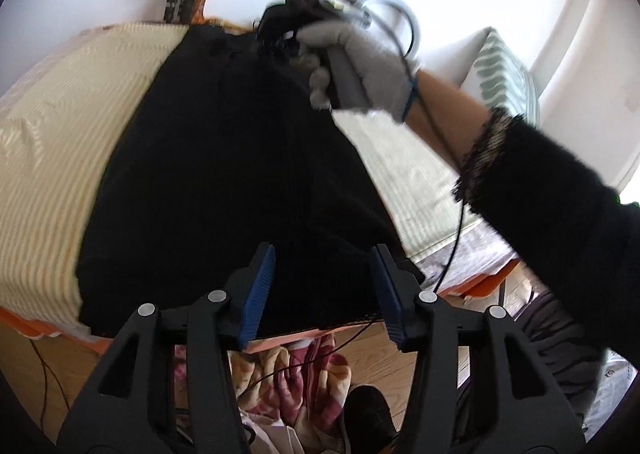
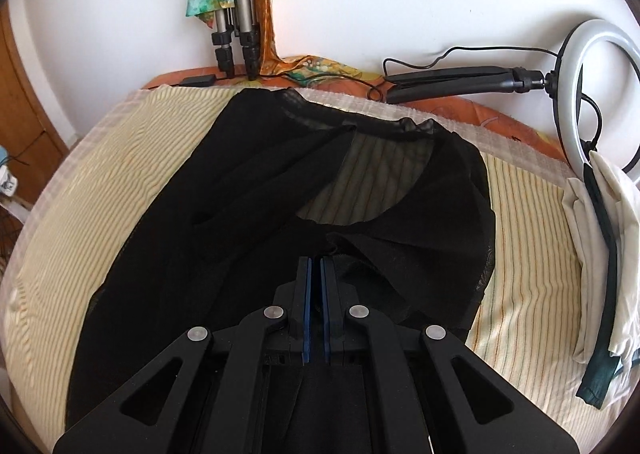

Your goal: Fold small clothes

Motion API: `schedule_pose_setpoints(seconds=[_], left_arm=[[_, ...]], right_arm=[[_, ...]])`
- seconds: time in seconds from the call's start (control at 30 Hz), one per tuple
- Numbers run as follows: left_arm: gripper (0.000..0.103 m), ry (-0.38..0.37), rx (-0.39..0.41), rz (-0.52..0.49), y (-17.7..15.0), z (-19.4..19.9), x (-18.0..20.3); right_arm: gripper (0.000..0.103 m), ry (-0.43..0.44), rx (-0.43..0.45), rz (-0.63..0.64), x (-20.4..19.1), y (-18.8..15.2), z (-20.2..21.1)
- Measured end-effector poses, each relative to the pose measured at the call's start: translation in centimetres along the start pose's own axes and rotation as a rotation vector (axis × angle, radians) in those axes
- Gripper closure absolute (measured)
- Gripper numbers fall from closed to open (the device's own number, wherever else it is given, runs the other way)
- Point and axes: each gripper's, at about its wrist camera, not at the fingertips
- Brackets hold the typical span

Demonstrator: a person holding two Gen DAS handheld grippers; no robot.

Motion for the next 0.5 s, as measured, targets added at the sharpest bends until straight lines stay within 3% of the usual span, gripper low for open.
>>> schedule_pose_setpoints(seconds=[0.03,0.07,0.1,0.2,0.3,0.43,0.5], left_arm=[[0.060,0.000,-0.014,-0.006,0.0,-0.4,0.0],[0.087,0.010,-0.036,-0.013,0.1,-1.1,0.1],[0.102,0.016,-0.059,-0.015,0.2,-1.7,0.1],[0.102,-0.002,-0.031,-0.009,-0.2,-1.2,0.0],[0.102,0.053,0.015,-0.021,-0.4,0.4,0.2],[0.101,0.111,-0.017,-0.059,-0.6,0.6,0.0],[0.080,0.125,-0.031,-0.066,-0.5,0.9,0.2]], right_arm=[[0.100,0.004,0.004,-0.003,0.0,0.0,0.1],[0.100,0.008,0.006,-0.006,0.1,0.1,0.2],[0.100,0.013,0.008,-0.010,0.2,0.2,0.3],[0.100,0.013,0.014,-0.012,0.3,0.3,0.4],[0.100,0.028,0.027,-0.007,0.0,0.7,0.5],[0.100,0.071,-0.014,0.017,-1.2,1.1,-0.8],[0.096,0.065,-0.051,0.029,-1.7,1.2,-1.4]])
Point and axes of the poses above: each gripper's, at about its wrist camera, not at the fingertips, and z roughly against the way its jaws point, x to its right, y to its top, and after that the axes turned 10 degrees about -x, right-handed
